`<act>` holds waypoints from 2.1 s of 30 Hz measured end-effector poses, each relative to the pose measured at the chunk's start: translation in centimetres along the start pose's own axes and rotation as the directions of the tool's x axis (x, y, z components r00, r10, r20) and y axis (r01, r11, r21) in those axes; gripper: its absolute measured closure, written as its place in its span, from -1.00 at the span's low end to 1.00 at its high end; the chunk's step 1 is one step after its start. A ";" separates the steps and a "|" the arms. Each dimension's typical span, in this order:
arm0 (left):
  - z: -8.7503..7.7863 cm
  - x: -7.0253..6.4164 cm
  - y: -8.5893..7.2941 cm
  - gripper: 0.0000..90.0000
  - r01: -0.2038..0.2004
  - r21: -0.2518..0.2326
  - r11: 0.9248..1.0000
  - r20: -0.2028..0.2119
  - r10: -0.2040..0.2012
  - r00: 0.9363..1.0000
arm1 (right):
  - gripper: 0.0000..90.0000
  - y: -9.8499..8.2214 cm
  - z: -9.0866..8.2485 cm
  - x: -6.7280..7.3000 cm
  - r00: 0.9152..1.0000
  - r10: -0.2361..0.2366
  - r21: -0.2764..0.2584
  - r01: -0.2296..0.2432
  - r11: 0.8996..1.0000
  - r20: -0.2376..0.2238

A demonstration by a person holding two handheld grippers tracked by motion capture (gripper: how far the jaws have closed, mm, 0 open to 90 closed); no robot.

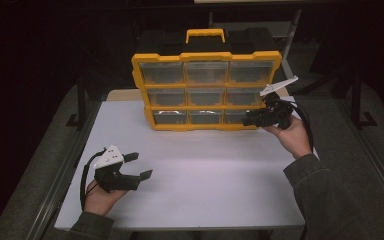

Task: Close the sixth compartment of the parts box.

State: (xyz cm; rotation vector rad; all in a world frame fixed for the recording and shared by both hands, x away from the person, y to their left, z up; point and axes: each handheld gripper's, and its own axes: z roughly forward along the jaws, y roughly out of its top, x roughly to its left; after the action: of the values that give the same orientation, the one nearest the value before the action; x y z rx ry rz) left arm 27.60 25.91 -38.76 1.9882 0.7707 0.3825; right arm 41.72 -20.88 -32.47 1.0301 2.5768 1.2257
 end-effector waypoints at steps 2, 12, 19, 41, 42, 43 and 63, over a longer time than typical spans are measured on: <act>0.0 0.0 0.0 -0.54 0.001 0.003 1.000 0.001 -0.001 1.000 | 0.20 -0.2 0.0 0.0 1.000 -0.001 -0.001 0.001 1.000 0.001; 0.2 0.0 -0.1 -0.54 -0.002 0.002 1.000 0.001 0.002 1.000 | 0.10 -1.5 0.1 0.2 1.000 0.010 -0.008 -0.010 1.000 0.011; 0.2 0.0 -0.1 -0.54 0.000 0.002 1.000 0.000 0.000 1.000 | 0.01 -2.3 0.1 0.5 1.000 0.012 -0.019 -0.011 1.000 0.022; 0.4 0.0 -0.1 -0.54 -0.013 0.028 1.000 0.006 0.013 1.000 | -0.24 -5.6 -0.3 1.2 0.999 0.033 -0.054 -0.032 0.998 0.032; 0.4 0.0 -0.2 -0.54 -0.015 0.028 1.000 0.006 0.014 1.000 | -0.25 -5.7 -0.4 1.3 0.999 0.039 -0.054 -0.037 0.998 0.036; 0.4 0.0 -0.2 -0.54 -0.015 0.028 1.000 0.006 0.014 1.000 | -0.27 -5.8 -0.4 1.3 0.999 0.031 -0.055 -0.029 0.998 0.036; 0.6 -0.2 -0.4 -0.55 0.003 0.026 1.000 0.003 -0.003 1.000 | -0.45 -8.7 -1.1 1.4 0.995 0.070 -0.073 -0.066 0.995 0.064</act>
State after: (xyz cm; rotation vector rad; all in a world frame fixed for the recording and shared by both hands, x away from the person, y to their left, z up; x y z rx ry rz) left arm 27.61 25.52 -39.41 2.0110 0.7803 0.3690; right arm 35.62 -24.57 -37.79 1.1328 2.4495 1.2655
